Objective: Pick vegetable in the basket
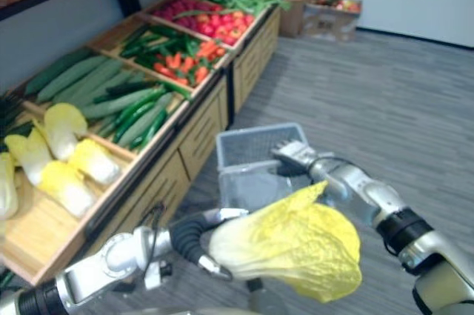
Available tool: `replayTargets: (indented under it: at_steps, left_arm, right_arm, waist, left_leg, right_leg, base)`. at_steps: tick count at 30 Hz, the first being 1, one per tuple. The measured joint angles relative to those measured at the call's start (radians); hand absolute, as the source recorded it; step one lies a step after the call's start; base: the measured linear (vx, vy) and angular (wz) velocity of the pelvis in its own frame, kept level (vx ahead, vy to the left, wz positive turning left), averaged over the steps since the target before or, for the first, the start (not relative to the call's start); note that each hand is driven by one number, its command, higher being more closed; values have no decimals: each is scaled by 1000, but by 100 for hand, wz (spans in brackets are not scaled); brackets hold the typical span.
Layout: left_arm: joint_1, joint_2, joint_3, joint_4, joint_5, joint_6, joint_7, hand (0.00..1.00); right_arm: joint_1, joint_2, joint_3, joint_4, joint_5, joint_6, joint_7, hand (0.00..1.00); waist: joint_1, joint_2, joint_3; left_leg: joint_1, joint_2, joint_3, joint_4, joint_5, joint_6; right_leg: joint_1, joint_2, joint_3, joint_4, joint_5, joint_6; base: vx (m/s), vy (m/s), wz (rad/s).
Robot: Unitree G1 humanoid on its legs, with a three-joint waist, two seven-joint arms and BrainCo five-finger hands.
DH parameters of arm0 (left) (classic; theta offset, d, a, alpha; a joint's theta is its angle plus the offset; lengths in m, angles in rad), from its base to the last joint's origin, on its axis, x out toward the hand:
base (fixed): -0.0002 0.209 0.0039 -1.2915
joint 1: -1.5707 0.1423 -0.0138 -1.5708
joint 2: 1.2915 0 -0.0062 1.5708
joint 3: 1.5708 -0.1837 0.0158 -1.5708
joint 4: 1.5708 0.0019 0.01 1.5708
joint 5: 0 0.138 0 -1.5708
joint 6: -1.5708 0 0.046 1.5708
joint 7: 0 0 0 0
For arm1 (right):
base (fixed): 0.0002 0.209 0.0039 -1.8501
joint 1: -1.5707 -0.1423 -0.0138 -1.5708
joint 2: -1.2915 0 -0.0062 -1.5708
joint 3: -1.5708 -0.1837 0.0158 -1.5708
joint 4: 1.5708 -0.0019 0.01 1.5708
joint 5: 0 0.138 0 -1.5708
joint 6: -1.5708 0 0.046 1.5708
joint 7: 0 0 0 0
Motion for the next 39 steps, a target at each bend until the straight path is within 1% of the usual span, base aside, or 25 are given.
replayTargets:
  at_steps: [5, 13, 16, 18, 22, 25, 26, 28, 29, 31, 35, 37, 39]
  left_arm:
    - [8, 18, -7, 28, 21, 0, -5, 100]
    - [10, 13, -8, 136, 179, 12, 3, 100]
    - [10, 1, -8, 163, 219, 13, 3, 100]
    - [10, -17, -6, 183, 227, 14, 3, 100]
    - [11, -47, -1, 224, 293, 15, 4, 100]
    - [18, -89, 21, 267, 338, 28, 7, 100]
    - [20, -109, 30, 281, 360, 34, 8, 100]
    - [29, -149, 57, 309, 383, 41, 10, 100]
    - [43, -178, 76, 322, 406, 56, 14, 100]
    - [53, -218, 94, 353, 429, 68, 17, 100]
    - [52, -346, 133, 445, 497, 102, 31, 100]
    - [48, -435, 179, 499, 550, 124, 49, 100]
    - [46, -474, 202, 518, 576, 141, 59, 100]
  right_arm:
    - [29, 2, -53, 8, 0, 3, 0, 100]
    - [44, 17, -65, 8, 0, 12, 3, 100]
    - [50, 35, -99, 8, 0, 14, 9, 100]
    - [51, 41, -124, 8, 0, 15, 11, 100]
    - [65, 53, -169, 8, 0, 20, 13, 100]
    - [68, 55, -176, 8, 1, 24, 19, 100]
    - [80, 63, -186, 6, 0, 24, 25, 100]
    - [103, 94, -215, 7, 0, 28, 29, 100]
    - [105, 107, -215, 7, 0, 35, 30, 100]
    - [106, 133, -219, 7, 1, 42, 32, 100]
    - [109, 161, -219, 7, 0, 42, 49, 100]
    - [127, 169, -250, 9, 0, 43, 59, 100]
    - [130, 172, -256, 11, 0, 50, 71, 100]
  waist:
    - [-3, 0, 0]
    - [-4, -1, -1]
    - [-4, -1, -1]
    - [-4, -2, -1]
    - [-4, -5, -3]
    - [-6, -7, -4]
    - [-9, -12, -11]
    - [-12, -22, -13]
    - [-22, -24, -14]
    - [-27, -27, -13]
    - [-32, -29, -12]
    - [-34, -30, -11]
    - [-33, -30, -11]
  left_leg:
    - [-8, -3, -14, -4, 2, 3]
    - [-14, -13, -23, -6, 5, 7]
    - [-14, -13, -23, -7, 5, 7]
    - [-15, -14, -24, -7, 5, 7]
    - [-17, -15, -30, -10, 8, 12]
    - [-21, -26, -47, -23, 12, 13]
    - [-31, -27, -53, -26, 13, 14]
    - [-42, -27, -72, -27, 15, 18]
    - [-48, -27, -77, -27, 18, 22]
    - [-50, -29, -82, -27, 22, 28]
    - [-58, -42, -103, -40, 26, 35]
    - [-75, -55, -128, -47, 29, 42]
    - [-83, -62, -134, -52, 31, 46]
  right_leg:
    - [3, -8, -15, -1, 0, 0]
    - [3, -17, -19, -3, 0, 0]
    - [3, -18, -20, -3, 0, 0]
    - [3, -18, -20, -4, 0, 0]
    - [4, -20, -24, -7, 0, 0]
    - [6, -27, -29, -9, 0, 0]
    - [8, -31, -36, -20, 0, 0]
    - [8, -34, -45, -26, 0, 1]
    - [9, -36, -50, -29, 0, 0]
    - [9, -38, -52, -32, 0, 0]
    - [9, -45, -55, -37, 0, 1]
    - [4, -58, -69, -45, 0, 1]
    - [4, -63, -73, -49, 1, 3]
  base:
    - [-24, 2, 9]
    - [-24, 5, 3]
    - [0, 0, 0]
    - [0, 0, 0]
    - [-4, 3, 1]
    - [-25, 18, 11]
    - [-26, 13, 19]
    - [-22, 7, 19]
    - [-15, 10, 15]
    - [-10, 26, 7]
    - [-4, 25, 6]
    - [-7, 41, 21]
    - [-16, 43, 13]
